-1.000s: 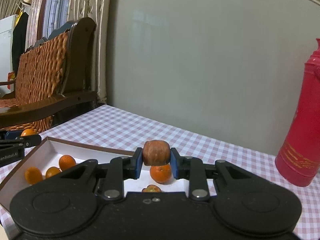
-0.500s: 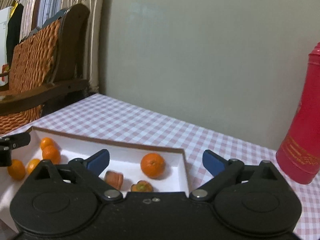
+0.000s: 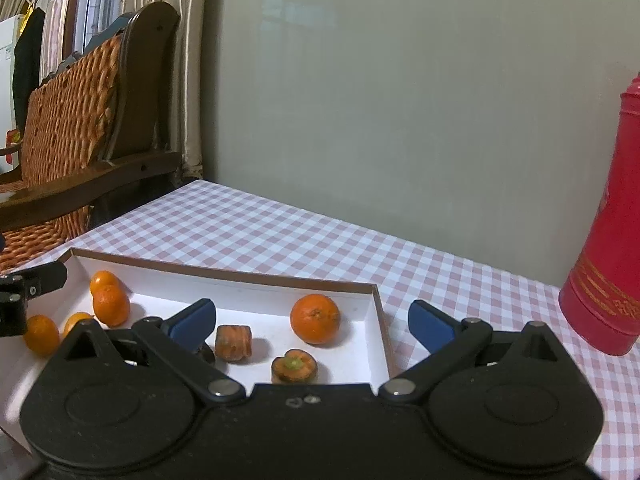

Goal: Organize fruits

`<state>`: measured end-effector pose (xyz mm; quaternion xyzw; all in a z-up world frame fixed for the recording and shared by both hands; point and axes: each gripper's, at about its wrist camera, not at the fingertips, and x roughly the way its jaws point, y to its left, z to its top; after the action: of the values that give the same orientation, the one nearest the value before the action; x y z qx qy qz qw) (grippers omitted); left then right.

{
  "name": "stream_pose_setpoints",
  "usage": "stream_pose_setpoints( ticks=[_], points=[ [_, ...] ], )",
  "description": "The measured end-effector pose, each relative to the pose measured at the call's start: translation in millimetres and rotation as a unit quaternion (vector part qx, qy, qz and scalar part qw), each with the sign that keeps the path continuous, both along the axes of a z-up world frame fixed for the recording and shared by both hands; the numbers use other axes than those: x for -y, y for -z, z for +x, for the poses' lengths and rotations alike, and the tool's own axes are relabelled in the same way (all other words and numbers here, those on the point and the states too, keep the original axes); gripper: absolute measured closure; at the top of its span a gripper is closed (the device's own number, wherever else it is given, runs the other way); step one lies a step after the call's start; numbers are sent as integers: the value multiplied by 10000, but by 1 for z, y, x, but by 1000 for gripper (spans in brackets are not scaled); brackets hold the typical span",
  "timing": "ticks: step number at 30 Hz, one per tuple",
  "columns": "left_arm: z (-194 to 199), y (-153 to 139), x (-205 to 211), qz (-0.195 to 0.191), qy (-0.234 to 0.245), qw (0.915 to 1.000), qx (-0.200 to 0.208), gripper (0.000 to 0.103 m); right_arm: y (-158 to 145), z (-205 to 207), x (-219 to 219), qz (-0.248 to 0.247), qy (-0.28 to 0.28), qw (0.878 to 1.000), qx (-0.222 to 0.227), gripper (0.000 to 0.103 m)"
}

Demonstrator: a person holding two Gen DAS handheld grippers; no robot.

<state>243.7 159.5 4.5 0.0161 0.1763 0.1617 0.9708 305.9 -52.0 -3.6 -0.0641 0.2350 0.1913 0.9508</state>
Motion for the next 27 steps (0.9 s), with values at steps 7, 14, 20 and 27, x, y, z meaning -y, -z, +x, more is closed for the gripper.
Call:
stream_pose_setpoints(
  ticks=[7, 14, 20, 27],
  points=[
    [-5, -3, 7, 36, 35, 10000, 7, 0, -2, -6, 1, -11, -17, 10000, -9, 6],
    [-9, -6, 13, 63, 61, 10000, -15, 0, -4, -10, 6, 27, 23, 10000, 10, 6],
    [-17, -10, 21, 181, 48, 9998, 81, 0, -8, -16, 11, 74, 54, 10000, 33, 6],
    [-25, -13, 31, 269, 111, 9995, 109, 0, -10, -23, 17, 102, 111, 9999, 65, 6]
  ],
)
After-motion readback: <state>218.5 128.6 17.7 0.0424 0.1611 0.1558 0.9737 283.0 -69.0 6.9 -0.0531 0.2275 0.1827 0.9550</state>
